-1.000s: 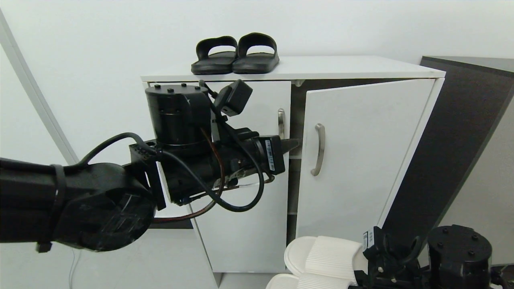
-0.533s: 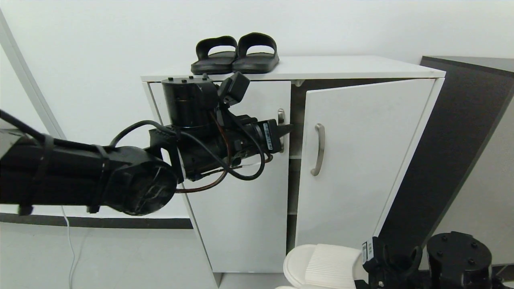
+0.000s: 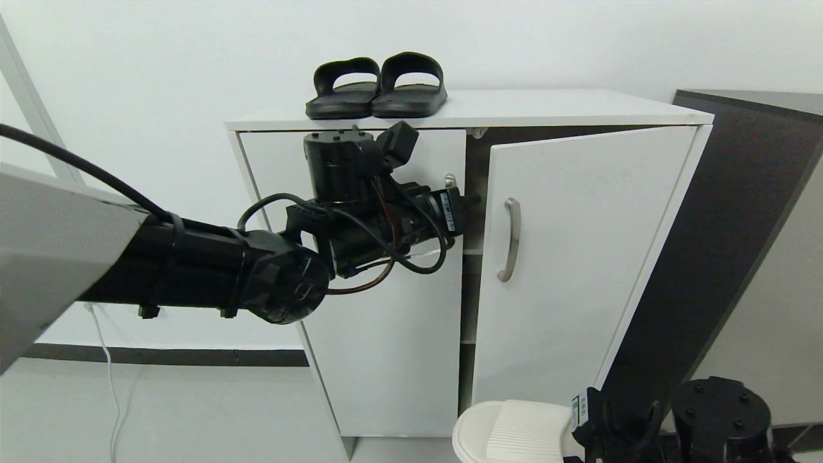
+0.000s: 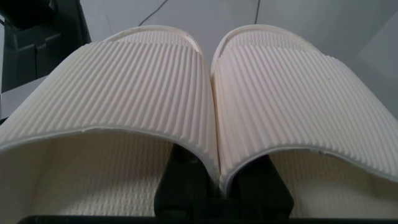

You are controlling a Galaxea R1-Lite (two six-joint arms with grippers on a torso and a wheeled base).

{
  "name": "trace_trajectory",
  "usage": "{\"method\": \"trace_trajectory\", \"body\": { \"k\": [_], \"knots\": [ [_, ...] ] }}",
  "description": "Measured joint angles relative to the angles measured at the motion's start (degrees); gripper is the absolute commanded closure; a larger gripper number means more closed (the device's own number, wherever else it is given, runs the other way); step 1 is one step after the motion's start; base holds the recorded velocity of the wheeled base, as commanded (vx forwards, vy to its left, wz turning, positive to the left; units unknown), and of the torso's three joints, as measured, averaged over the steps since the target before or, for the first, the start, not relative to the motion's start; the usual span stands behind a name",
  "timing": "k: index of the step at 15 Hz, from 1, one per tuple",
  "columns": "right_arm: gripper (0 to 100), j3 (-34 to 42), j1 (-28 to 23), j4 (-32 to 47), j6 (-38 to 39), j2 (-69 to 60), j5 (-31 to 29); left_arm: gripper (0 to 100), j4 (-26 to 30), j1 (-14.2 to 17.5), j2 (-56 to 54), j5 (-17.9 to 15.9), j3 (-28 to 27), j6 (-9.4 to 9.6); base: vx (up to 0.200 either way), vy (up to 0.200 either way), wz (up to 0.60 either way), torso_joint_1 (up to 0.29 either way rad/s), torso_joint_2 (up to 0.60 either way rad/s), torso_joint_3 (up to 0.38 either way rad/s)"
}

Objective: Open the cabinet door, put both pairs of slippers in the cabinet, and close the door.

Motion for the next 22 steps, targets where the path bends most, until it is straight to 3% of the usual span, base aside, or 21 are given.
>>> {"method": "trace_trajectory", "body": {
  "k": [2, 6, 8, 13, 22],
  "knots": [
    [100, 0.00, 0.59, -0.05, 0.00, 0.46, -0.02, 100, -0.04, 0.00, 0.63, 0.20, -0.48, 0.02, 0.000, 0.000, 0.00, 0.000, 0.00, 0.000],
    [100, 0.02, 1.60, 0.00, 0.00, 0.83, -0.13, 100, -0.04, -0.63, 1.55, 0.30, -1.13, 0.02, -0.200, 0.000, 0.00, 0.005, 0.00, -0.001],
    [100, 0.09, 1.77, -0.10, 0.00, 0.85, -0.11, 100, -0.66, -2.29, 1.35, 0.66, 0.11, 0.32, -0.200, 0.000, 0.00, 0.000, 0.00, 0.005],
    [100, 2.73, 4.72, -2.38, -0.10, 0.24, -0.05, 100, -8.46, -9.35, -1.49, 2.60, 8.37, 0.55, -0.160, 0.000, 0.00, 0.002, 0.00, 0.004],
    [100, 4.11, 6.40, -4.18, -0.10, 0.16, -0.30, 100, -8.87, -10.14, -4.05, 3.19, 10.13, 0.62, 0.000, 0.000, 0.00, 0.000, 0.00, 0.000]
  ]
}}
